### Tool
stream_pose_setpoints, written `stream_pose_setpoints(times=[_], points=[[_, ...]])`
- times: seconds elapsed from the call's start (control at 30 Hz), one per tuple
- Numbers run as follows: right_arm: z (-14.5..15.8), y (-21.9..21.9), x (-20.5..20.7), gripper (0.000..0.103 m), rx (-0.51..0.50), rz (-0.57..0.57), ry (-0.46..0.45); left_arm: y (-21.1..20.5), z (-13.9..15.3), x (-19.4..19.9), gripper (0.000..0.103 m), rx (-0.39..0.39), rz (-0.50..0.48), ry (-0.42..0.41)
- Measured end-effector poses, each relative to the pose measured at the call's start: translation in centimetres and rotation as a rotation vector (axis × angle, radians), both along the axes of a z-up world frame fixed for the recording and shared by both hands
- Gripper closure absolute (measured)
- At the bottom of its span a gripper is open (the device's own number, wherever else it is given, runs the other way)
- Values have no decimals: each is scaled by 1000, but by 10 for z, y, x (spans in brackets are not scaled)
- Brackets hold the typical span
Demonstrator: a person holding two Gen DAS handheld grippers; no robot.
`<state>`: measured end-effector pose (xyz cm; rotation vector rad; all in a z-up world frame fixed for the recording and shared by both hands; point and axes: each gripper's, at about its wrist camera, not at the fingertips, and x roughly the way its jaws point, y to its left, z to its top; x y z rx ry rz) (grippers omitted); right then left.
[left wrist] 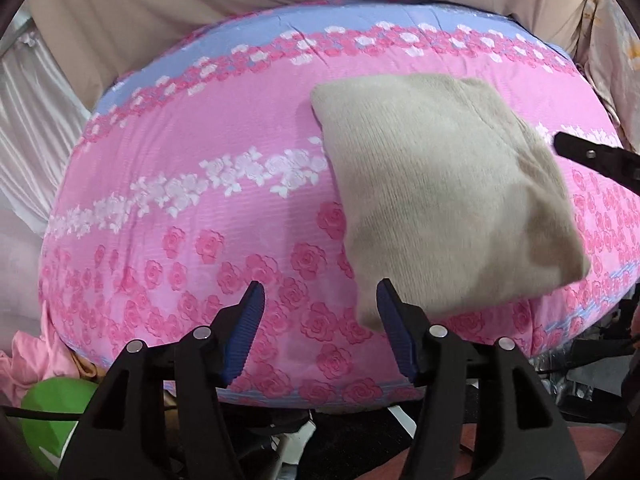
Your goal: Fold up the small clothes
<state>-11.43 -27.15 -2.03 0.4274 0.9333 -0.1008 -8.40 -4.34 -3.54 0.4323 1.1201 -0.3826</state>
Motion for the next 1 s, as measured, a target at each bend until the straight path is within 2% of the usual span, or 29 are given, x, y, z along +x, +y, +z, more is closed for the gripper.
stream_pose_setpoints(times=[0.2, 0.27, 0.33, 0.37, 0.4, 0.47, 0.53, 0.57, 0.6, 0.63, 0.67, 0.77, 0.87, 0.9, 0.97, 1.0], points=[[-9, 4, 9, 94, -26, 17, 11, 8, 3, 3, 46, 3, 31, -14], [-28, -1, 13, 94, -84, -1, 56, 12, 2, 5, 46, 2, 44, -11], [-60, -13, 14, 94, -147, -32, 151, 18, 1, 8, 46, -6, 67, -3], [-74, -24, 11, 97, -127, -56, 188, 21, 0, 10, 46, -9, 80, 3], [-75, -32, 7, 101, -80, -78, 183, 25, 0, 14, 46, -12, 103, 8], [-62, -43, 0, 100, -15, -119, 160, 33, 1, 19, 44, -19, 137, 5], [-43, -49, -1, 91, -8, -125, 103, 42, 4, 27, 36, -42, 183, -8], [-37, -52, 2, 77, -11, -126, 86, 44, 4, 30, 34, -51, 199, -11], [-33, -57, 7, 56, -13, -135, 71, 44, 4, 33, 34, -56, 207, -9], [-35, -62, 14, 48, -5, -140, 64, 42, 4, 36, 34, -63, 209, -4], [-40, -65, 23, 45, 8, -135, 67, 40, 4, 39, 34, -72, 209, -1], [-61, -68, 46, 45, 75, -117, 117, 32, 4, 47, 33, -110, 214, 5], [-73, -61, 60, 46, 121, -90, 127, 24, 0, 57, 33, -176, 231, 65], [-77, -59, 65, 53, 124, -75, 132, 22, -2, 58, 33, -189, 236, 79], [-81, -59, 72, 89, 112, -61, 148, 17, -6, 61, 33, -207, 242, 104], [-75, -61, 71, 90, 114, -68, 134, 15, -9, 62, 33, -206, 243, 114]])
